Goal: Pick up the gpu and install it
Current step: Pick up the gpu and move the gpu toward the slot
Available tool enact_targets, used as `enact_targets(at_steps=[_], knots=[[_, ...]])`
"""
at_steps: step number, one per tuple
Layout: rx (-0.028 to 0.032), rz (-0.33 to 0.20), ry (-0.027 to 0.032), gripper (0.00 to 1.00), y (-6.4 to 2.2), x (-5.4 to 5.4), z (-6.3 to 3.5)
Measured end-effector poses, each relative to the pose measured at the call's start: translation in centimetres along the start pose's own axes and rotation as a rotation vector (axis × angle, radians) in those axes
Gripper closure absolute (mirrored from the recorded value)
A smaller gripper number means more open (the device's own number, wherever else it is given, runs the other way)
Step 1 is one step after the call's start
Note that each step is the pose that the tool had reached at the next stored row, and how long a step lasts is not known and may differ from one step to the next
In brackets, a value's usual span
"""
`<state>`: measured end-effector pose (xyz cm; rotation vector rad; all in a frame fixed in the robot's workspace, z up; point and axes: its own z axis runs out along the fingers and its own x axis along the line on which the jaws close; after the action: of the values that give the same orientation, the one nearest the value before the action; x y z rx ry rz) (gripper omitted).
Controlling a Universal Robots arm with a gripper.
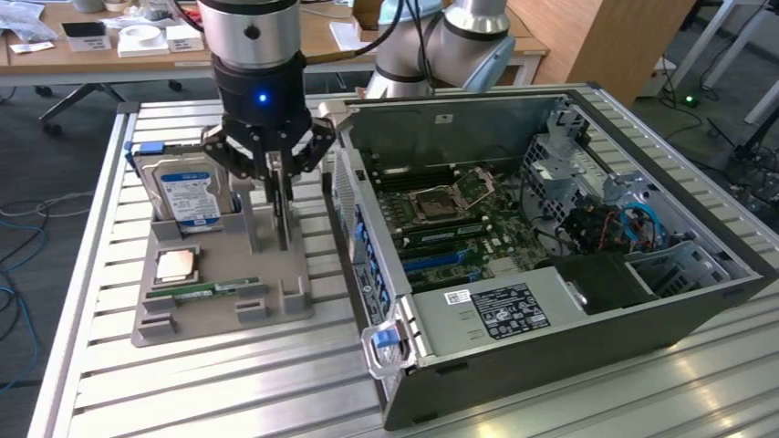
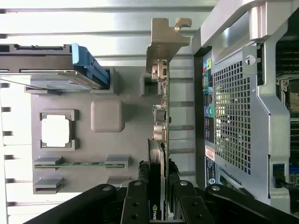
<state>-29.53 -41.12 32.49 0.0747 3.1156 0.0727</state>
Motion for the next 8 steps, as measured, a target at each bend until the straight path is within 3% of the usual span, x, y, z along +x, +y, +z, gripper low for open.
enact_targets(at_steps=[8], knots=[[0.0,0.0,0.0,0.74,0.12,-0.1,-2.56]])
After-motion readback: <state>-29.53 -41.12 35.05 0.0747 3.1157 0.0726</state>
